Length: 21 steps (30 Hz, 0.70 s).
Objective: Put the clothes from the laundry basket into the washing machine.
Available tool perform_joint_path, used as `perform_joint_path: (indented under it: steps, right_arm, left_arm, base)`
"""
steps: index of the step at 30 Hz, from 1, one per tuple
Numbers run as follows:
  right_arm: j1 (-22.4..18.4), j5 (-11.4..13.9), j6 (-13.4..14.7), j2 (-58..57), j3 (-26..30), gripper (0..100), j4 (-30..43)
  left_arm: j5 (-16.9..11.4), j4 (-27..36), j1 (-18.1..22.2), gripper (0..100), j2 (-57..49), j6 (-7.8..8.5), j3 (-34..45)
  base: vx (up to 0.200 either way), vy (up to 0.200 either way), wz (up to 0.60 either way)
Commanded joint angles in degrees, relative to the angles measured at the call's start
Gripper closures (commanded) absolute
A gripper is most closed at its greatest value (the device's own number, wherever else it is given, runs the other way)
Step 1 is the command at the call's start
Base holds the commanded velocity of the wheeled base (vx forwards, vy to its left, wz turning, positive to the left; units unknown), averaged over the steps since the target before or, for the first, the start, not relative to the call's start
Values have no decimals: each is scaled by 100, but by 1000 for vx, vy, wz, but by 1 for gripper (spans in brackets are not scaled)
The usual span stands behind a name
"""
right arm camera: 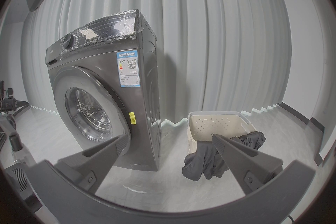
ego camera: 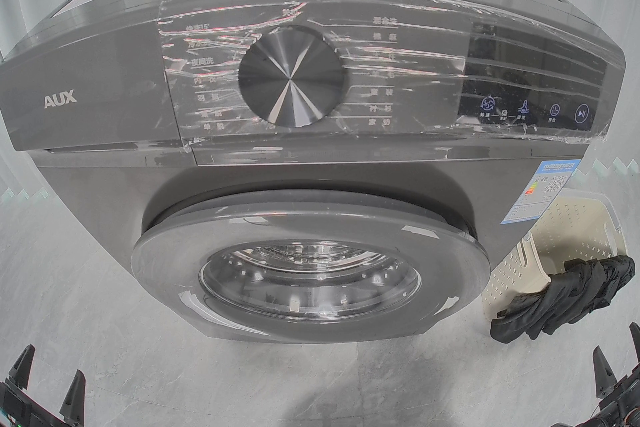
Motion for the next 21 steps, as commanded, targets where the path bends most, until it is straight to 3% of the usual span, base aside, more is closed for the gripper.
perform_joint_path:
  steps: [1, 16, 21]
  right_arm:
    - [0, 1, 1, -93, 101, 0, 0]
    - [0, 1, -7, -93, 101, 0, 0]
    - [0, -8, 1, -93, 101, 0, 0]
  left_arm:
    - [1, -1, 2, 0, -93, 1, 92]
    - [-7, -1, 2, 0, -93, 1, 92]
    - [-7, -1, 2, 0, -93, 1, 92]
  base:
    - [0, 0, 0]
    - [0, 0, 0]
    - [0, 200, 0]
